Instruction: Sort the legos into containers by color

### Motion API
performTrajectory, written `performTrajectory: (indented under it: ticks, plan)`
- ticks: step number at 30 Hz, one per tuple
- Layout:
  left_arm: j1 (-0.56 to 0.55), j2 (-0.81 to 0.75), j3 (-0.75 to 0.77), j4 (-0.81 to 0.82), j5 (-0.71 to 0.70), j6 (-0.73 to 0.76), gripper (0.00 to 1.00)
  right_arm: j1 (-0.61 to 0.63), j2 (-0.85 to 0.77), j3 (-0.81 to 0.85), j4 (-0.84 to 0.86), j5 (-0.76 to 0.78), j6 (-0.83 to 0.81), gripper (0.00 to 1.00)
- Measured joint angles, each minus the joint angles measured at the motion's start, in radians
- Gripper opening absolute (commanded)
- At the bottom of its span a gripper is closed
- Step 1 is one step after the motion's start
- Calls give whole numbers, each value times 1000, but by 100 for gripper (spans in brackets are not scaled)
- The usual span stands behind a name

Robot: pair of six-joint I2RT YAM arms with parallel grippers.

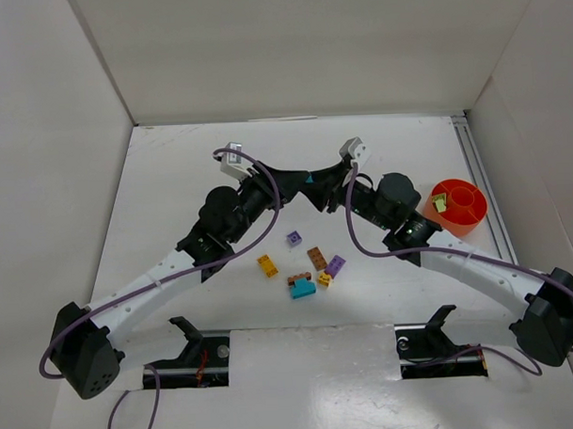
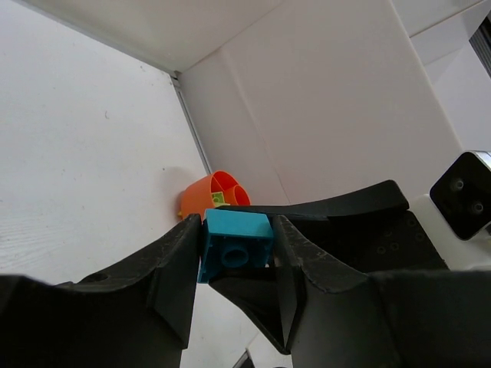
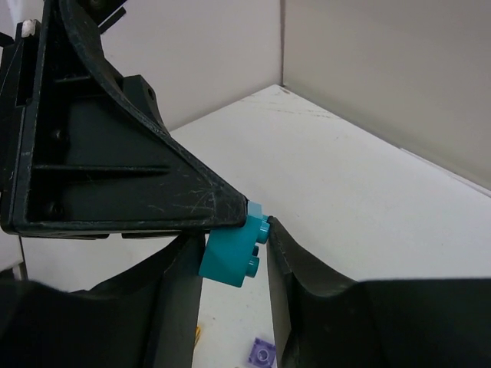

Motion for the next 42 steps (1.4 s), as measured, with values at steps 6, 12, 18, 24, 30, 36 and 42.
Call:
performTrajectory:
  ticks: [6, 12, 18, 24, 30, 36, 42]
  plan:
    - [-5, 0, 0, 8, -18, 10, 44, 0, -4, 3, -13, 29, 14, 0]
    - [-16, 0, 0, 9, -6, 21, 62, -3, -6, 18, -73, 62, 19, 0]
    - [-19, 8, 5, -3, -2, 42, 100, -32, -8, 18, -107, 39, 36, 0]
    - [-12, 23, 51, -85, -7, 66, 100, -128, -59, -1, -185, 5, 47, 0]
    - [87, 30, 107, -213, -2, 115, 100, -428, -199, -11, -423, 3, 1, 0]
    - [204, 77, 134, -346, 32, 171, 100, -721, -233, 29, -704, 76, -90, 0]
    - [327, 138, 134, -378, 137, 205, 100, -855, -104, 115, -882, 171, -142, 0]
